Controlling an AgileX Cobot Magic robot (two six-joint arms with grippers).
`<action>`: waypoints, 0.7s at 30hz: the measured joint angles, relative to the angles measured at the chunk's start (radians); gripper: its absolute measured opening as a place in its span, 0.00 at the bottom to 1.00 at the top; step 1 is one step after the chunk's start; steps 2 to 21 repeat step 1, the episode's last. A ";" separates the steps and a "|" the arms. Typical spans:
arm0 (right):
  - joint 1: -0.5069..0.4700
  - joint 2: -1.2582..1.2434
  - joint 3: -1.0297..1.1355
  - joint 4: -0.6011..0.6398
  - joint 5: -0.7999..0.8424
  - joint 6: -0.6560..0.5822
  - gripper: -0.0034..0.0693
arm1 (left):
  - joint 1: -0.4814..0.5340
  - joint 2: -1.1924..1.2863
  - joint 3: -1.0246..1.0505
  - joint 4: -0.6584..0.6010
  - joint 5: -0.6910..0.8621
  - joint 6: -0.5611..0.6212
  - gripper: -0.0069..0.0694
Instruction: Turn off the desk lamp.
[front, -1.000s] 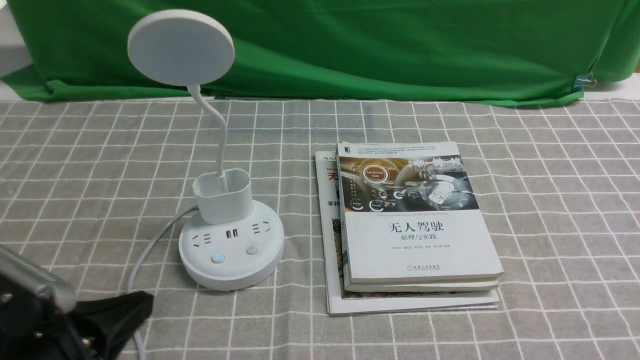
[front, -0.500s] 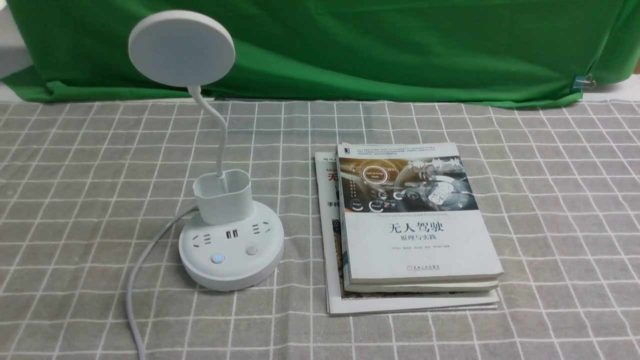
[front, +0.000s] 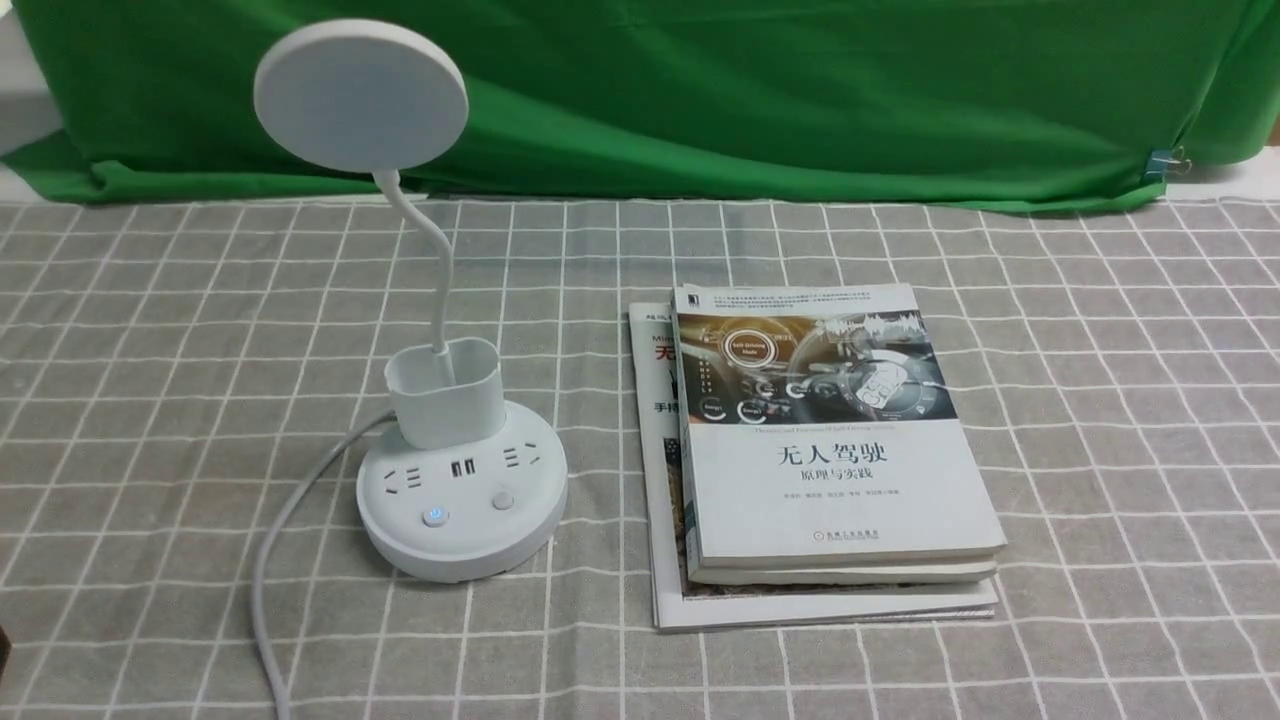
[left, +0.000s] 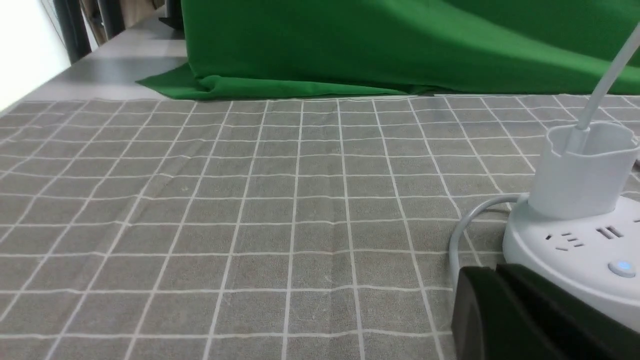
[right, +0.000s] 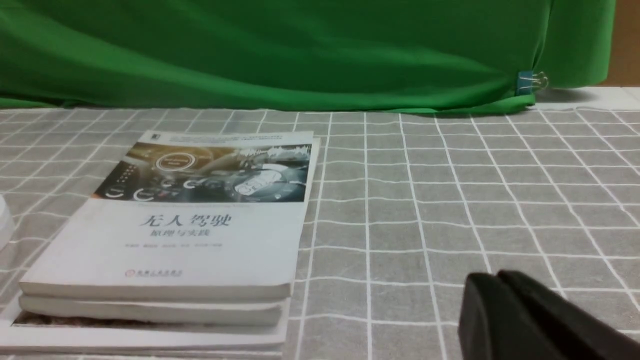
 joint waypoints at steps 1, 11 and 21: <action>0.000 0.000 0.000 0.000 0.000 0.000 0.10 | 0.000 0.000 0.000 0.000 0.000 0.000 0.09; 0.000 0.000 0.000 0.000 0.000 0.000 0.10 | 0.000 0.000 0.000 0.000 0.000 0.000 0.09; 0.000 0.000 0.000 0.000 0.000 0.000 0.10 | 0.000 0.000 0.000 0.000 0.000 0.000 0.09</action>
